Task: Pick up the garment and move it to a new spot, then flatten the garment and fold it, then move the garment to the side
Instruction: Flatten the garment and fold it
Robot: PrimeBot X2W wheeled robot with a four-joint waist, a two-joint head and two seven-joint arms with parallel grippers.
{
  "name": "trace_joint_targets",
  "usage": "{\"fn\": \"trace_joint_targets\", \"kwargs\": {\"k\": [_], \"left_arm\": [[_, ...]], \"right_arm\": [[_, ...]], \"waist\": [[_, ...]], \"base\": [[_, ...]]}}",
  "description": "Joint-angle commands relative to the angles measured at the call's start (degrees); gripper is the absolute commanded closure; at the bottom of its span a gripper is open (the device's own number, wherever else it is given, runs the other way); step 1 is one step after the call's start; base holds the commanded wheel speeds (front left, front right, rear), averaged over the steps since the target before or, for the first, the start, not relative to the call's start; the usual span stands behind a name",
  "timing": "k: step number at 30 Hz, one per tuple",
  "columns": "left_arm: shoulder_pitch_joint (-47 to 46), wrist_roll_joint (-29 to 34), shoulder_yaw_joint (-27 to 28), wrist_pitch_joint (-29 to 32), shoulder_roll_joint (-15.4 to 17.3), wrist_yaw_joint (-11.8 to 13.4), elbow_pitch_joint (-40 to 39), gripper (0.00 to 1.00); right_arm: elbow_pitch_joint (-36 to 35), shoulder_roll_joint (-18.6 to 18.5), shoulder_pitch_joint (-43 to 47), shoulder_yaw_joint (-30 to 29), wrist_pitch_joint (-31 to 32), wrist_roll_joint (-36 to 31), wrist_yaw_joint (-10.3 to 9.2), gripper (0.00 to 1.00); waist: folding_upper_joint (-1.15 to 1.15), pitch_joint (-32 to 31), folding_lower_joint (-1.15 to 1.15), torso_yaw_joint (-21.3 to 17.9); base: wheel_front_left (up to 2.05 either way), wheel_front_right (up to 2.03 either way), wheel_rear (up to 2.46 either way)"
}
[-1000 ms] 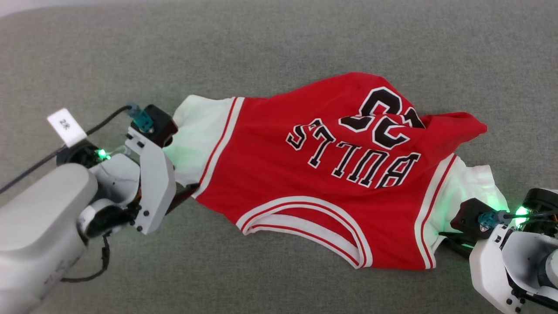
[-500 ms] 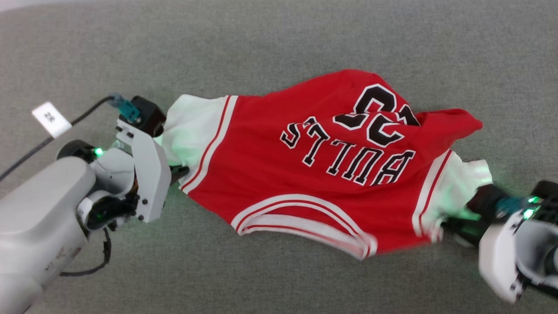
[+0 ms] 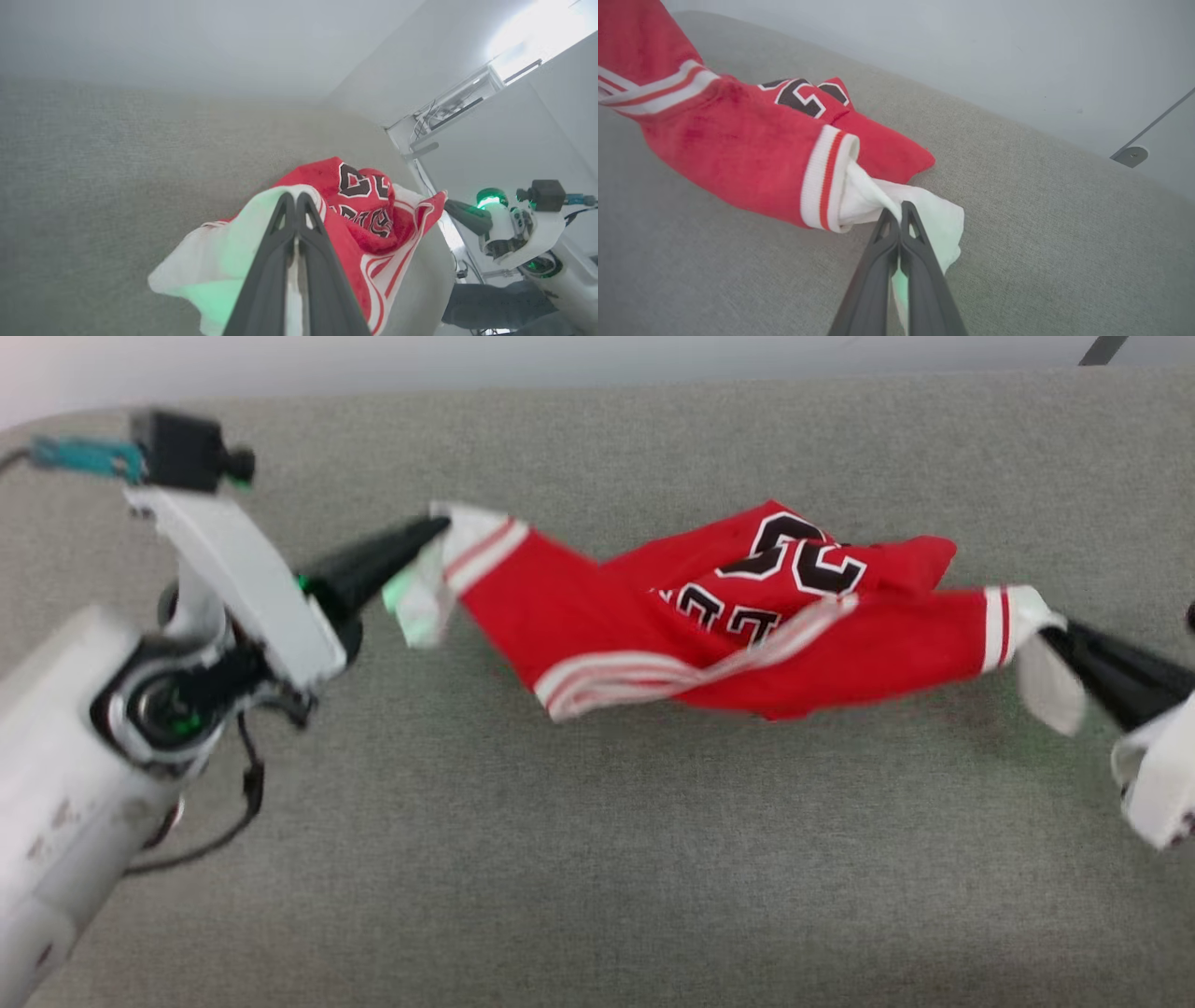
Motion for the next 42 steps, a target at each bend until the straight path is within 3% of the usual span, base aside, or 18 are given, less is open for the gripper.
{"fn": "trace_joint_targets", "kwargs": {"k": [1, 8, 12, 15, 19, 25, 30, 35, 42], "left_arm": [[-2.06, -0.60, 1.37, -1.34, -1.80, 0.04, 1.71, 1.00], [-17.51, 2.83, 6.53, -10.78, -11.68, 3.84, 19.93, 1.00], [-29.14, 6.16, 9.66, -20.04, -16.11, 6.67, 30.66, 1.00], [-36.28, 6.86, 11.92, -24.78, -18.60, 5.37, 35.61, 1.00], [-42.17, 6.45, 13.30, -25.47, -20.10, 3.30, 40.91, 1.00], [-40.40, 6.34, 12.79, -24.93, -20.59, 0.62, 43.43, 1.00], [-30.29, 5.08, 9.92, -19.28, -20.17, -0.13, 38.96, 1.00], [-12.71, 5.55, 4.25, -15.99, -15.03, -0.04, 26.72, 1.00], [9.37, 3.45, -0.16, -15.74, -5.64, -0.06, 8.90, 1.00]], "right_arm": [[1.05, 1.32, -2.60, -1.80, 0.13, 0.78, -0.07, 1.00], [14.29, 12.71, -22.30, -7.38, -0.84, 2.64, -0.07, 1.00], [25.70, 18.93, -37.23, -11.56, -5.55, -2.08, -0.07, 1.00], [33.19, 21.92, -46.22, -14.08, -10.40, -6.29, -0.08, 1.00], [40.16, 24.18, -53.24, -14.93, -14.78, -9.43, -0.08, 1.00], [42.26, 23.49, -51.98, -11.92, -17.14, -8.52, -0.08, 1.00], [36.73, 20.70, -42.69, -4.91, -15.88, -4.72, -0.07, 1.00], [26.69, 13.82, -27.58, 3.47, -10.80, -1.40, -0.07, 1.00], [12.47, 4.36, -8.44, 4.93, -2.10, 4.37, -0.07, 1.00]], "waist": [[0.00, 1.02, 0.00, -0.24], [0.00, 5.60, 0.00, -2.14], [0.00, 7.36, 0.00, -3.30], [0.00, 7.19, 0.00, -3.54], [0.00, 5.66, 0.00, -3.42], [0.00, 3.69, 0.00, -3.00], [0.00, 2.56, 0.00, -2.41], [0.00, 1.73, 0.00, -1.90], [0.00, 0.87, 0.00, -2.10]], "base": [[0.00, 0.00, 0.00], [0.00, 0.00, 0.00], [0.00, 0.00, 0.00], [0.00, 0.00, 0.00], [0.00, 0.00, 0.00], [0.00, 0.00, 0.00], [0.00, 0.00, 0.00], [0.00, 0.00, 0.00], [0.00, 0.00, 0.00]]}}
